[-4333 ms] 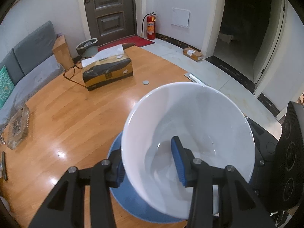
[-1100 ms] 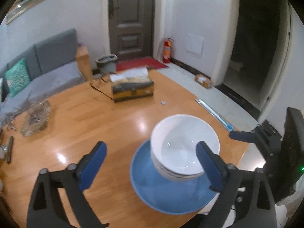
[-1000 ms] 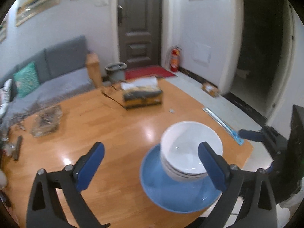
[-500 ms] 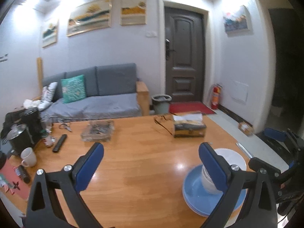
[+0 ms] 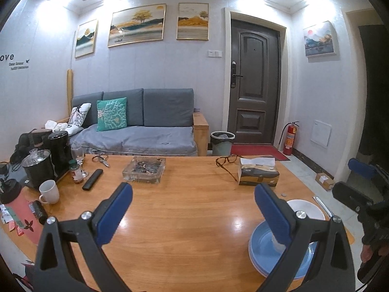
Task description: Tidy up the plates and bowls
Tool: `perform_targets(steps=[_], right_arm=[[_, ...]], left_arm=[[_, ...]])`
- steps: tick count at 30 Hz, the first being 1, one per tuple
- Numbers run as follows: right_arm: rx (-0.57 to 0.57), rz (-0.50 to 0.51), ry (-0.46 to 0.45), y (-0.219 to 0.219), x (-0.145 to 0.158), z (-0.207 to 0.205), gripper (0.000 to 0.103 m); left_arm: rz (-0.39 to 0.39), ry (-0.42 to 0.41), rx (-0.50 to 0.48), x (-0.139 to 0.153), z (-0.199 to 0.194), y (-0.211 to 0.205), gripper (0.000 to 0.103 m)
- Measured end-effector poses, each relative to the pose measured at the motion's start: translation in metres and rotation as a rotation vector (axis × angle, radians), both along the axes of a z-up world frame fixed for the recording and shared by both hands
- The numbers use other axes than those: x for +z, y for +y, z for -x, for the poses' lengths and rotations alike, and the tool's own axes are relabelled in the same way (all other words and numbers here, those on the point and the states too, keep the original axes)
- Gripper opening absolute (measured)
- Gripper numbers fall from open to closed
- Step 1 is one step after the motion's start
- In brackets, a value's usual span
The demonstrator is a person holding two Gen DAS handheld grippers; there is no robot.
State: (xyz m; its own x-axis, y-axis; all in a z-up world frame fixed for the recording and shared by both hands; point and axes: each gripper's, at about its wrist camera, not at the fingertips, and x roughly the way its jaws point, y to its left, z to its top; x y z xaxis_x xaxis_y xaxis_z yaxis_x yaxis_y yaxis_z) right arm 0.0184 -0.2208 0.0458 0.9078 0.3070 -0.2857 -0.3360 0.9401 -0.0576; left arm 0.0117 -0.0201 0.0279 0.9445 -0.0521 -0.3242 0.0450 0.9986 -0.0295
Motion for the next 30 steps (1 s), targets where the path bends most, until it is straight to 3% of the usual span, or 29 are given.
perform_targets(steps=[30], right_arm=[[-0.003, -0.007, 0.042, 0.000, -0.013, -0.002, 0.102]], left_arm=[[-0.010, 0.007, 0.013, -0.004, -0.006, 0.004, 0.100]])
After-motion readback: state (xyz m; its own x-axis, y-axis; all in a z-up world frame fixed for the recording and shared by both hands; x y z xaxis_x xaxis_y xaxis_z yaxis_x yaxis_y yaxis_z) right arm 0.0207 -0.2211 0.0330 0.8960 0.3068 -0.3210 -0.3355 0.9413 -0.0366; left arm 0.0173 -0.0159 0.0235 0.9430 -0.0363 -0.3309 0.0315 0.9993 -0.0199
